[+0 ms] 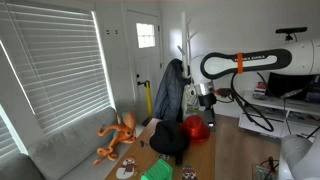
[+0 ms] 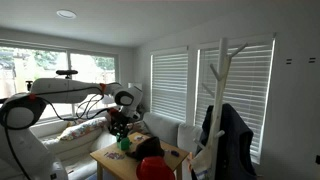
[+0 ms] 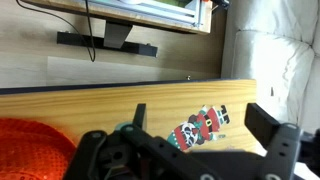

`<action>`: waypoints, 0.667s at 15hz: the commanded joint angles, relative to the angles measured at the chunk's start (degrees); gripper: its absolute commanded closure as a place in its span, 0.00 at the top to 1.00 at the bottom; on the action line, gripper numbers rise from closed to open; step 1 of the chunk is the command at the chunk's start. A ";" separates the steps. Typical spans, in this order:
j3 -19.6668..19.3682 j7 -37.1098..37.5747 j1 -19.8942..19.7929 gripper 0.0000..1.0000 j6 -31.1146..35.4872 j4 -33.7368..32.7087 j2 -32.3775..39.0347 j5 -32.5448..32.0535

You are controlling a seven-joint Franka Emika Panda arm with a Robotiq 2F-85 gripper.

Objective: Hang the black hat on the white stand

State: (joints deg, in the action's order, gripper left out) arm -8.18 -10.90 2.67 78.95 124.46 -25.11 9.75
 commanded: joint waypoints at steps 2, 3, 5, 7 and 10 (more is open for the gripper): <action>1.24 -0.51 -1.55 1.00 -0.22 -0.15 0.15 0.35; 1.24 -0.51 -1.55 1.00 -0.22 -0.15 0.15 0.35; 1.24 -0.51 -1.55 1.00 -0.22 -0.15 0.15 0.35; 1.24 -0.51 -1.55 1.00 -0.21 -0.15 0.15 0.35; 1.96 4.27 -2.57 1.00 3.67 -0.47 1.48 1.42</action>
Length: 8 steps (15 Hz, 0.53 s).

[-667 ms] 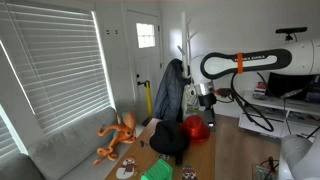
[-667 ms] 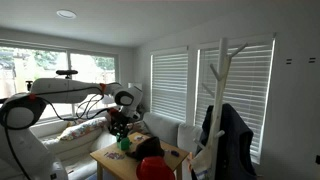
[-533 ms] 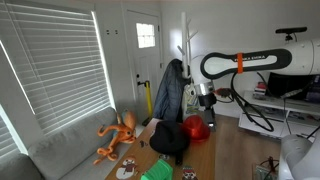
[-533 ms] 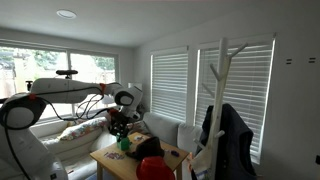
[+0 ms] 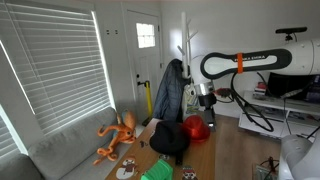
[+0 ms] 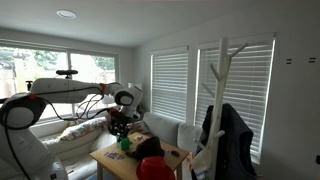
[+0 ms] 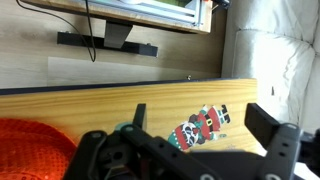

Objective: Hang the black hat on the white stand

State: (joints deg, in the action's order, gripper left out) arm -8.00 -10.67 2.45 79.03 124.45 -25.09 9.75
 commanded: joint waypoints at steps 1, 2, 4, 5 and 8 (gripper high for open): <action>1.89 6.68 -3.01 1.00 6.61 -0.77 2.34 3.00; 2.03 8.22 -3.24 1.00 9.77 -1.38 3.57 4.07; 2.61 10.50 -3.45 1.00 17.92 -1.13 4.67 6.02; 3.06 11.91 -3.62 1.00 22.13 -0.96 5.51 6.28; 4.36 17.23 -4.05 1.00 33.08 -1.24 9.17 4.91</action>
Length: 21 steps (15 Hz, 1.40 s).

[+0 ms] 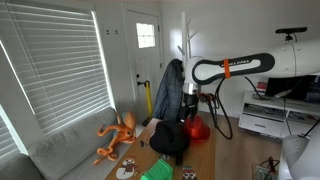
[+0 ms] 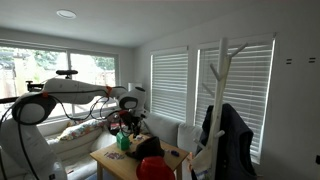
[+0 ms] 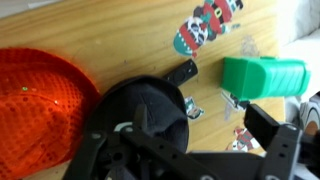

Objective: Hang the black hat on the white stand

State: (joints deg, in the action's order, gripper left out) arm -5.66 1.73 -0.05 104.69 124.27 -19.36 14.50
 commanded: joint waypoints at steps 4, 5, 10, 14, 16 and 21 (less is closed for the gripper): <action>2.99 10.45 -2.33 1.00 15.25 -2.16 8.74 -3.68; 3.17 11.96 -2.53 1.00 16.83 -2.17 9.64 -4.70; 2.75 16.32 -3.19 1.00 17.68 -3.67 12.22 -8.90; 2.76 18.15 -3.41 1.00 16.72 -4.72 14.03 -10.88; 2.88 19.40 -3.35 1.00 17.36 -4.36 14.76 -11.91; 2.54 20.53 -3.20 0.62 17.36 -4.50 16.47 -11.96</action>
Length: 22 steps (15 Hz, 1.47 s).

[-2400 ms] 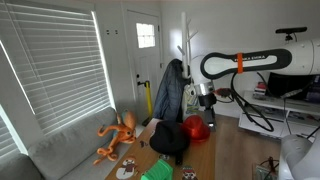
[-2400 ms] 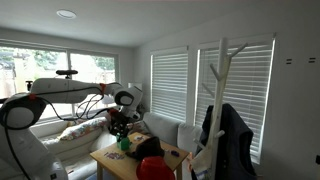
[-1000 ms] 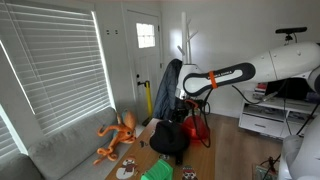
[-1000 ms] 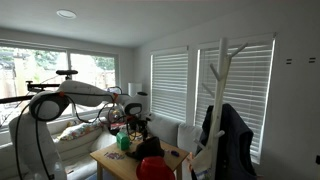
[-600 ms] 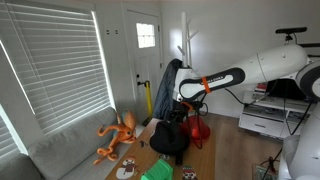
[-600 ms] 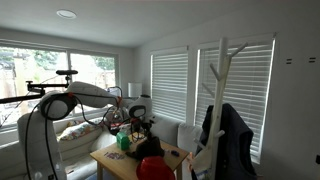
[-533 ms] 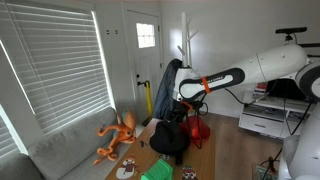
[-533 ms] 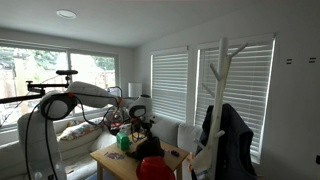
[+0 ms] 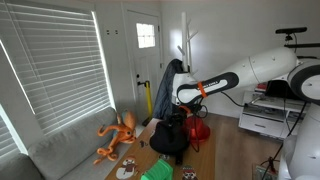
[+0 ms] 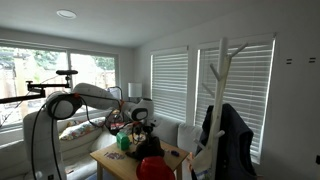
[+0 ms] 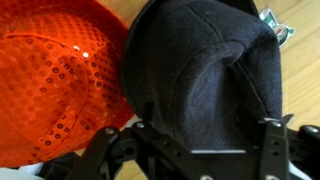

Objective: Hang the black hat on the white stand

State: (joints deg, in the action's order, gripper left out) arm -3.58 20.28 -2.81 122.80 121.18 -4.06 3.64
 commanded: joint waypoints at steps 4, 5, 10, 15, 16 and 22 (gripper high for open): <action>0.29 1.99 -0.48 0.33 -1.01 -1.10 -0.15 -0.92; 0.25 2.07 -0.53 0.27 -1.09 -1.24 -0.40 -1.00; 0.06 1.71 -0.71 0.00 -1.34 -1.77 -2.21 -0.38; -0.19 1.67 -1.61 0.02 -0.94 -1.28 -7.34 0.16; -0.28 1.46 -1.91 0.02 -0.95 -1.36 -8.17 0.36; -0.48 0.51 -3.20 0.06 -0.22 -1.97 -10.49 0.94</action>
State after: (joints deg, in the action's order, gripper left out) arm -4.53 20.95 -5.46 122.75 119.37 -14.62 4.40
